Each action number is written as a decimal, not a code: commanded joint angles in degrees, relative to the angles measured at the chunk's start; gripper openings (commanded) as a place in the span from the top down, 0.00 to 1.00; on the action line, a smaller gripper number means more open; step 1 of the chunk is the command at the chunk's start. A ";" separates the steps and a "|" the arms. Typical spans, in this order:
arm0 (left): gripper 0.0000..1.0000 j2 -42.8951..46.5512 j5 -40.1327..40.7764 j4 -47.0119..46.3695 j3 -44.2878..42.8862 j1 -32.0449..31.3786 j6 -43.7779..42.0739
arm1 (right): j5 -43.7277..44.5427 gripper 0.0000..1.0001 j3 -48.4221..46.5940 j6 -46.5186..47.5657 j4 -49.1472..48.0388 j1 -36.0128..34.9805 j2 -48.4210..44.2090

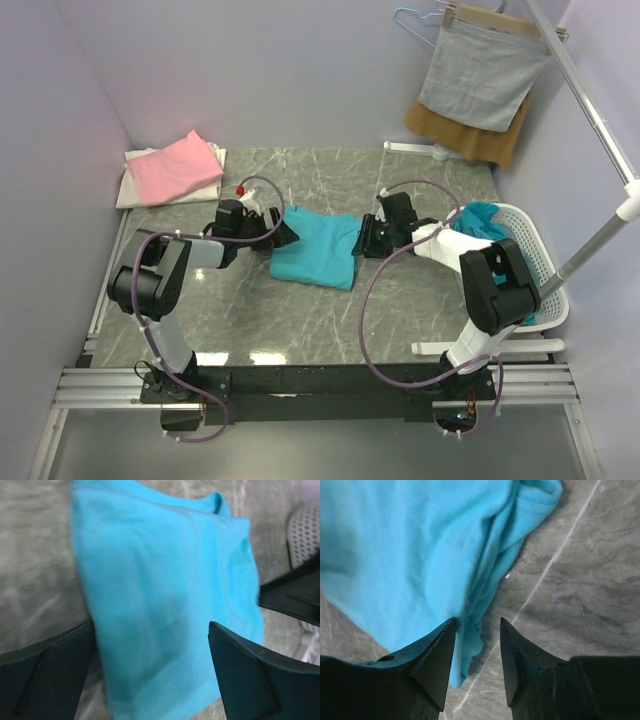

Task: Fold and stack the t-shirts
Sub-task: Put the neatly folded tshirt into the corner of the board with the left arm

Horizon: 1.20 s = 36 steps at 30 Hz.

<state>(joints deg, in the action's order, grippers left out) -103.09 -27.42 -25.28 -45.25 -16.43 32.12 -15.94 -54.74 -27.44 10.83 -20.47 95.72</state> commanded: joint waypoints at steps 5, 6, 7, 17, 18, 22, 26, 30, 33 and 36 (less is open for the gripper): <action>0.01 -9.49 -11.68 4.27 2.10 -5.19 -0.57 | -5.14 0.52 -0.63 -2.09 -4.59 0.17 7.44; 0.01 -10.11 -12.47 3.92 1.93 -5.54 -0.39 | -5.93 0.52 -0.98 -2.35 -4.76 0.08 8.24; 0.05 -10.72 -13.27 3.31 1.92 -5.90 -0.04 | -6.64 0.52 -1.24 -2.70 -5.29 0.17 8.86; 0.99 -13.90 -12.41 5.22 -2.72 -6.87 2.17 | -8.05 0.52 -2.21 -1.48 -5.47 0.34 10.46; 0.99 -13.46 -11.00 7.50 -6.21 -6.78 1.29 | -7.18 0.52 -2.04 -1.21 -5.29 0.26 9.84; 0.99 -9.77 1.01 20.50 -17.56 -3.63 -1.79 | -5.68 0.52 -2.12 0.81 -2.14 0.34 6.76; 0.99 -7.04 10.09 34.82 -33.79 1.12 -7.31 | -5.59 0.52 -2.21 2.91 0.15 0.25 2.64; 0.99 -9.58 15.46 43.53 -48.32 6.66 -12.95 | -6.64 0.52 -2.91 4.15 1.65 0.25 1.05; 0.99 -14.06 16.34 48.72 -59.22 11.67 -16.29 | -7.26 0.52 -3.97 4.76 2.35 0.25 1.66; 0.99 -18.54 15.64 50.06 -66.97 16.33 -18.40 | -8.22 0.52 -5.02 5.20 2.62 0.25 3.41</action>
<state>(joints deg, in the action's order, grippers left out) -116.92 -14.83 17.61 -103.24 -4.84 19.81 -23.16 -57.19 -24.16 11.86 -20.23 99.13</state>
